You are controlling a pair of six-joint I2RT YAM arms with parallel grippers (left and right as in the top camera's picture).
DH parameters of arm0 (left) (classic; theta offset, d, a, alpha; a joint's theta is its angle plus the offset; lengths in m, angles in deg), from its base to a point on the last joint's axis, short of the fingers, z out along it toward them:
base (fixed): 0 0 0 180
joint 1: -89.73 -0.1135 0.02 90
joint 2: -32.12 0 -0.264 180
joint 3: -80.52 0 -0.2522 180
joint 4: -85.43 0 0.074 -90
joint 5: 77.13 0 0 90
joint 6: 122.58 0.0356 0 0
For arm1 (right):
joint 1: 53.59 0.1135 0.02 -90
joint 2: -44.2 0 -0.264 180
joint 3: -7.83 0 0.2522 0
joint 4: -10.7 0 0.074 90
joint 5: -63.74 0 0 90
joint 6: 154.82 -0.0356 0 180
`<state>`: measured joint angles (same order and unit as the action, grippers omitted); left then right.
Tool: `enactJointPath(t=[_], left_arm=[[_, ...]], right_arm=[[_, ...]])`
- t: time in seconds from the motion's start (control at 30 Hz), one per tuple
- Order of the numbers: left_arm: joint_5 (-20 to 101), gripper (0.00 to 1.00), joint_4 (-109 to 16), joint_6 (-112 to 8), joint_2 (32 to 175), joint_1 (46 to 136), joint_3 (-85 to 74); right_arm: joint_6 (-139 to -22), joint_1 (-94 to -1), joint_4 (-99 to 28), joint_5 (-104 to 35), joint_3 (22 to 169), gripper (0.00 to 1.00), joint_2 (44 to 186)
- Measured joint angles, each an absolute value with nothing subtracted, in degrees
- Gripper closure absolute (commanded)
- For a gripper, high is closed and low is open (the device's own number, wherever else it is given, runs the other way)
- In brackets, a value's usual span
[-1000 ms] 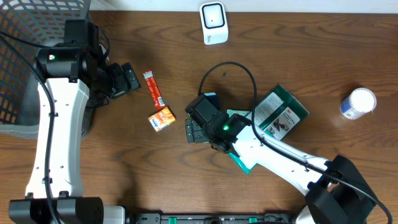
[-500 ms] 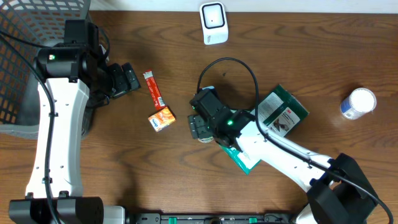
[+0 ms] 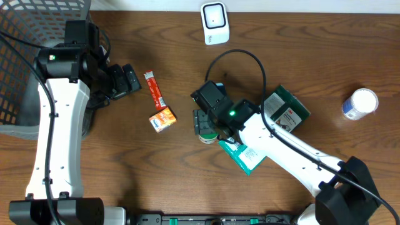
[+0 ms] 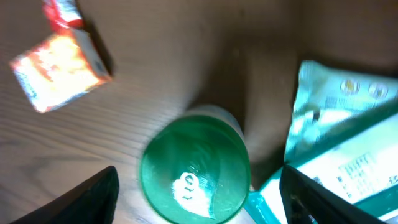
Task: Scan the item barcode
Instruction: 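Close the right gripper on the jar's green lid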
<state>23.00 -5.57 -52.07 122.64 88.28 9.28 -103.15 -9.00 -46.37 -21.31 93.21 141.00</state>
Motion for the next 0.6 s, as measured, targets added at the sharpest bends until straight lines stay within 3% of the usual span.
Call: enactJointPath(t=[0.2,0.33,0.6], left_arm=[[23.0,0.00,-5.6,-52.1,122.6,88.3,9.3],[23.0,0.00,-5.6,-52.1,122.6,88.3,9.3],[23.0,0.00,-5.5,-52.1,122.6,88.3,9.3]], right_arm=[[-109.2,-6.7,-42.1,-21.3,87.4,0.20,140.6],[-110.8,-4.2,-39.0,-21.5,85.0,0.26,140.5],[-108.4,-3.5,-37.3,-19.1,83.6,0.24,140.6]])
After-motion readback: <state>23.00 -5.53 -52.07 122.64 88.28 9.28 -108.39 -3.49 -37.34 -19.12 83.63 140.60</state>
